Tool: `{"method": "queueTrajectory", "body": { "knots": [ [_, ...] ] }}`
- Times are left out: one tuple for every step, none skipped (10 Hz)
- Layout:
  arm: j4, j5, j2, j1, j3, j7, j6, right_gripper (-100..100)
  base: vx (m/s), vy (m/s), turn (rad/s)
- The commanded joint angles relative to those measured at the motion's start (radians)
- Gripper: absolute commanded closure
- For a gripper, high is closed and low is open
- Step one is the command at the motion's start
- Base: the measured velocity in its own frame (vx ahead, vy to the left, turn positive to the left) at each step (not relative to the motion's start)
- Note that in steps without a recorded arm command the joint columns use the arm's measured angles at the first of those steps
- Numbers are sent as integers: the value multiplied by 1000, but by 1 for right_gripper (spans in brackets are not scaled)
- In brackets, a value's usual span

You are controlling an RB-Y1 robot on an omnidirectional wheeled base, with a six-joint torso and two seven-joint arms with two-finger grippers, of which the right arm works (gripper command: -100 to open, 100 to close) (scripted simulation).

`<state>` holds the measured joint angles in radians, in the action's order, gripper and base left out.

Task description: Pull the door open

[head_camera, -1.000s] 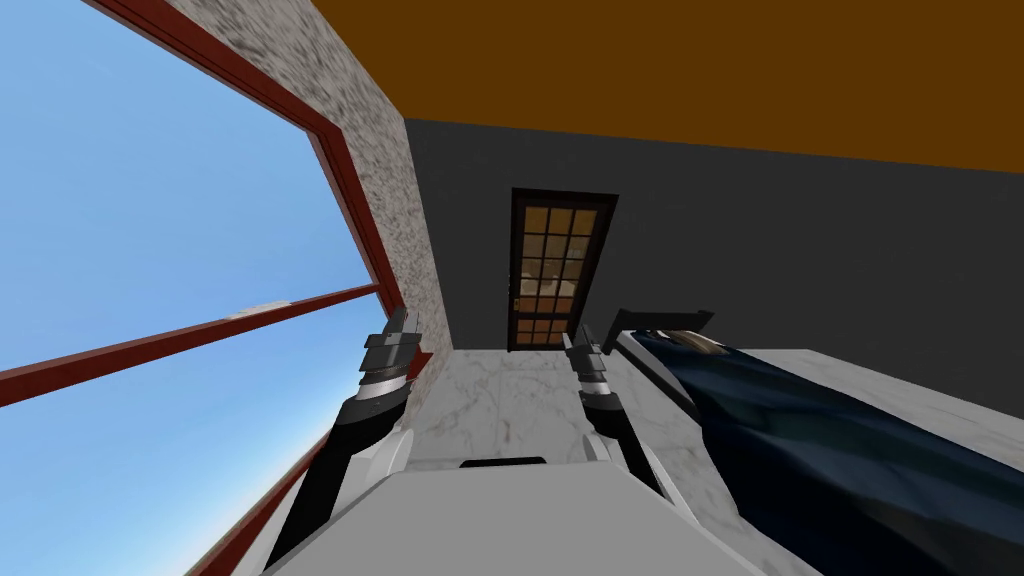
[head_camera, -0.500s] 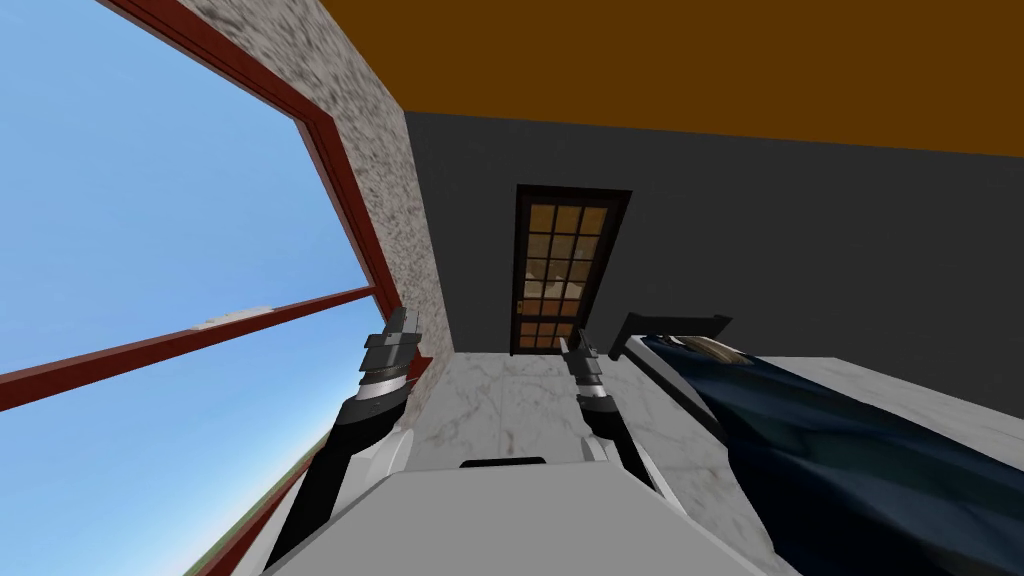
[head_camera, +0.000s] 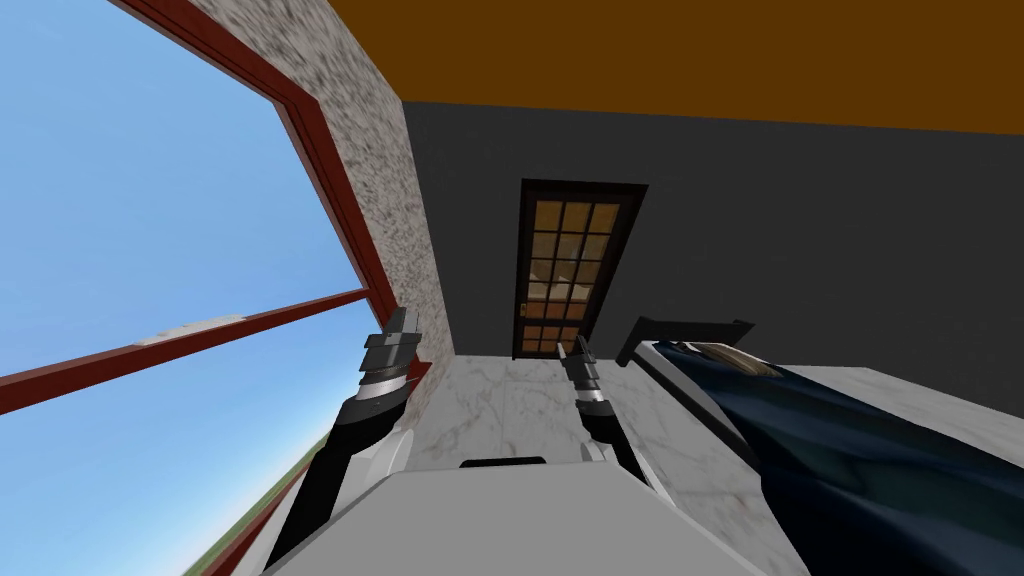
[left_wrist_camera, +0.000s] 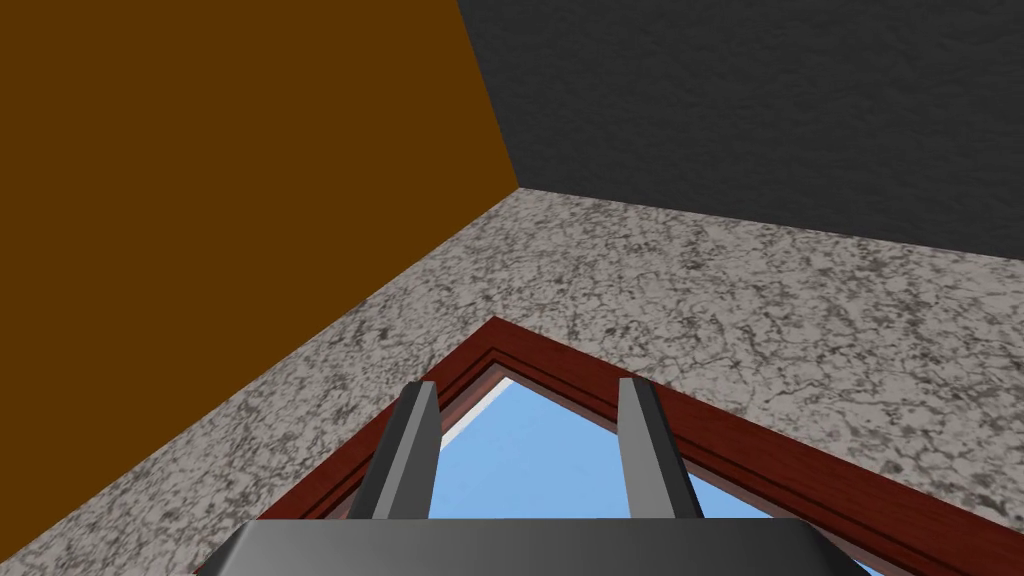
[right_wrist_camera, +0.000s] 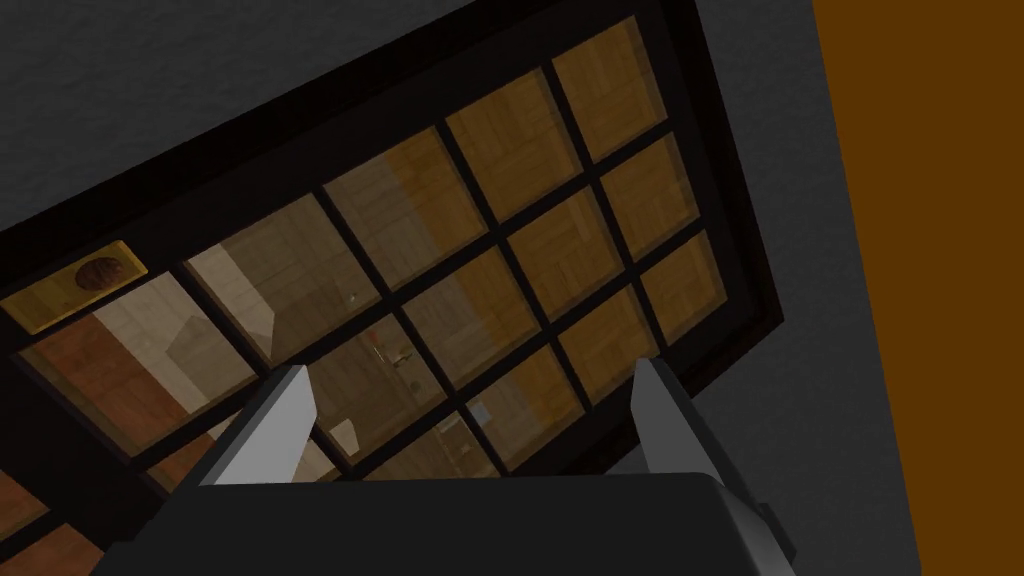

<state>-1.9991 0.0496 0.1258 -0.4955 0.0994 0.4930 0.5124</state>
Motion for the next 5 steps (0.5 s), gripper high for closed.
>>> {"method": "queueTrajectory", "body": {
  "knots": [
    [22,11,3,2,6,28,8,-100,85,16,34],
    [39,19,6,3,9,45,16,-100,84,9,31],
    [55,27,9,5,11,63,23,-100,95,18,31],
    [72,35,13,7,13,80,31,-100,98,26,26],
    [90,43,17,8,15,99,39,-100,109,18,36]
  ]
}}
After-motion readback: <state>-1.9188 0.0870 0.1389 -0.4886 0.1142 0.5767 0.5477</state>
